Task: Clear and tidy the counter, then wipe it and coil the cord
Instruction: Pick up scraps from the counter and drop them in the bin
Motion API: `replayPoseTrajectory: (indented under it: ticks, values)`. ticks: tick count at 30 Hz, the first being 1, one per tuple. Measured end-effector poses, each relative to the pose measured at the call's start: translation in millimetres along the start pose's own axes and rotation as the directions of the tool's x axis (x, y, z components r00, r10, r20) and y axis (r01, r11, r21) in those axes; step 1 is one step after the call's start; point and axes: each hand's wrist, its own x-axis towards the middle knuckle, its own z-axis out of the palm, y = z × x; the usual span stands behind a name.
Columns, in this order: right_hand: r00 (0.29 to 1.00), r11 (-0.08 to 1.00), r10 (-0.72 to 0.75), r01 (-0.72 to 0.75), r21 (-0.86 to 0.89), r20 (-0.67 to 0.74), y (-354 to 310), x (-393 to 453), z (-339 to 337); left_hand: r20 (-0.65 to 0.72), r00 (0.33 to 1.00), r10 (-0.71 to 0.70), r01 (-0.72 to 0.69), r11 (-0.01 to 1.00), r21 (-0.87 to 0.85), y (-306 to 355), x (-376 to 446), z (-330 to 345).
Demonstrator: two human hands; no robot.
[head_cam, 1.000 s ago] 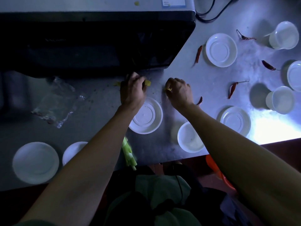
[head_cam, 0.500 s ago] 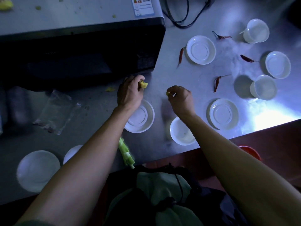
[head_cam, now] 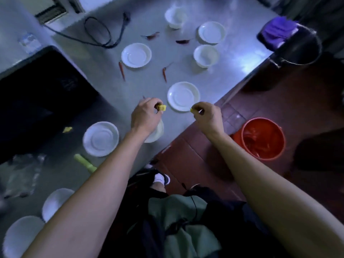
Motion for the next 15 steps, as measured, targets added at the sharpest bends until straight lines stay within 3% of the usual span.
replayPoseTrajectory:
  ticks: [5,10,15]
  values:
    - [0.972,0.984,0.172,-0.176,-0.012,-0.158,91,-51,-83,0.169,0.958,0.234,-0.247,0.967,0.058,97,-14,53]
    - [0.912,0.945,0.324,-0.322,0.048,-0.252,155,-102,-140,0.344,0.844,0.412,-0.461,0.884,0.072,176,-34,99]
    - [0.829,0.891,0.453,-0.432,0.138,-0.327,197,-143,-170,0.413,0.749,0.517,-0.600,0.795,0.093,232,-47,129]
